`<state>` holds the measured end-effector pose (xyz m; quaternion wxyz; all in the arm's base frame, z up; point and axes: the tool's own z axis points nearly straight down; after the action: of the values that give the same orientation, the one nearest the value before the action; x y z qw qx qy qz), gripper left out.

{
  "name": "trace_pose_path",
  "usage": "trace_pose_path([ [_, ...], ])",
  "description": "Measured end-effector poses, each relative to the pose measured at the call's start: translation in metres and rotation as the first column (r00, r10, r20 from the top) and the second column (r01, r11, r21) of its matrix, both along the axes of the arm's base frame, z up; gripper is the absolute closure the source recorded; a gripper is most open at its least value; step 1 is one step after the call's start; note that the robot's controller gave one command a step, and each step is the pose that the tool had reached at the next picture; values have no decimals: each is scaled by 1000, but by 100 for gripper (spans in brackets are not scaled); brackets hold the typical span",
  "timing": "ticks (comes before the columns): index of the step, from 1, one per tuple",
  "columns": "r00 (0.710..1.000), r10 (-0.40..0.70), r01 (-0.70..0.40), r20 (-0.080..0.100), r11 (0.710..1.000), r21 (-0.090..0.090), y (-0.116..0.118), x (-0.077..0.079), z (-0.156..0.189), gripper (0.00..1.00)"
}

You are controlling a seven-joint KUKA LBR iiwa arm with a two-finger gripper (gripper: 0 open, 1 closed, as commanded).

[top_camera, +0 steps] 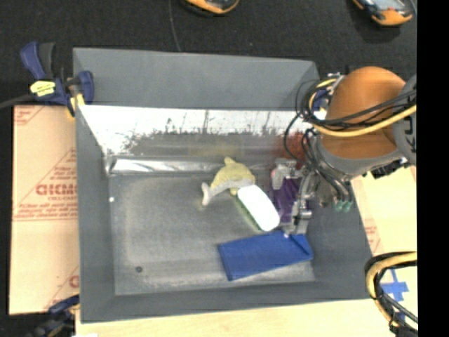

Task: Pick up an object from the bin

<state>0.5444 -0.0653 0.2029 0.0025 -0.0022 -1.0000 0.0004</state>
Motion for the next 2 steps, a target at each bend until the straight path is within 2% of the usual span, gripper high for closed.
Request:
trace_pose_path([
  [1,1000,2,-2,7,1000,-1,0,1,4,0],
  [2,995,-103,103,12,995,2,58,26,-70,0],
])
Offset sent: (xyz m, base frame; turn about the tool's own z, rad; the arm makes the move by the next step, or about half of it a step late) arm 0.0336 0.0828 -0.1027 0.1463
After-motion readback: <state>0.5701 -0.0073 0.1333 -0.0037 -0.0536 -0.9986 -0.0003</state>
